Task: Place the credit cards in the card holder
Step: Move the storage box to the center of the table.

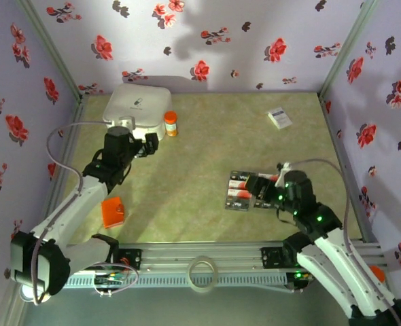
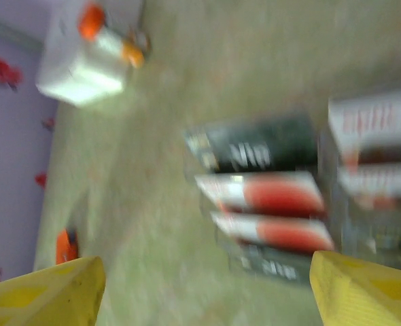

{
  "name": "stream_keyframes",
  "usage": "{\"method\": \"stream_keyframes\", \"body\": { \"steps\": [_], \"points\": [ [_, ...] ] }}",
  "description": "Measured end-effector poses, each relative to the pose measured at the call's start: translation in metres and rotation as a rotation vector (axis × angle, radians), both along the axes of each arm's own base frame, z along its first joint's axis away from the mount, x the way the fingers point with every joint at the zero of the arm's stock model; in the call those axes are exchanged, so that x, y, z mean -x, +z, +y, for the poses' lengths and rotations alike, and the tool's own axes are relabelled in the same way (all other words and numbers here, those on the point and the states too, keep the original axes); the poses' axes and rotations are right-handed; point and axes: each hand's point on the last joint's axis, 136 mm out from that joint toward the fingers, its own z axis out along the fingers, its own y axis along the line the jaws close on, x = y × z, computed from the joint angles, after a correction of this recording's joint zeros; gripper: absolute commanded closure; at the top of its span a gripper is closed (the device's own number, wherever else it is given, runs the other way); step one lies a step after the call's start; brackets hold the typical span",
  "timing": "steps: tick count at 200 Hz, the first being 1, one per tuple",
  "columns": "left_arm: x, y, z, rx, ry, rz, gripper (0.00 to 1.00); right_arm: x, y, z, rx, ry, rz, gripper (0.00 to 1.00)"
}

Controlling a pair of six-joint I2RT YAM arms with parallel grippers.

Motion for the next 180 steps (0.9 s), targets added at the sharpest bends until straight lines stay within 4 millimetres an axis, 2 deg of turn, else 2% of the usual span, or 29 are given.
{"method": "stream_keyframes", "body": {
  "steps": [29, 69, 109, 180],
  "points": [
    [0.017, 0.001, 0.000, 0.017, 0.015, 0.010, 0.00, 0.032, -0.050, 0.012, 0.063, 0.060, 0.150, 0.23],
    [0.022, 0.007, 0.005, 0.035, 0.048, -0.002, 0.00, 0.046, -0.091, 0.019, 0.184, 0.078, 0.265, 0.22],
    [0.026, -0.004, 0.006, 0.026, 0.053, 0.029, 0.00, 0.042, -0.102, 0.019, 0.230, 0.048, 0.277, 0.20],
    [0.028, -0.008, 0.004, 0.022, 0.046, 0.037, 0.00, 0.033, -0.109, 0.015, 0.267, -0.004, 0.274, 0.17]
  ]
}}
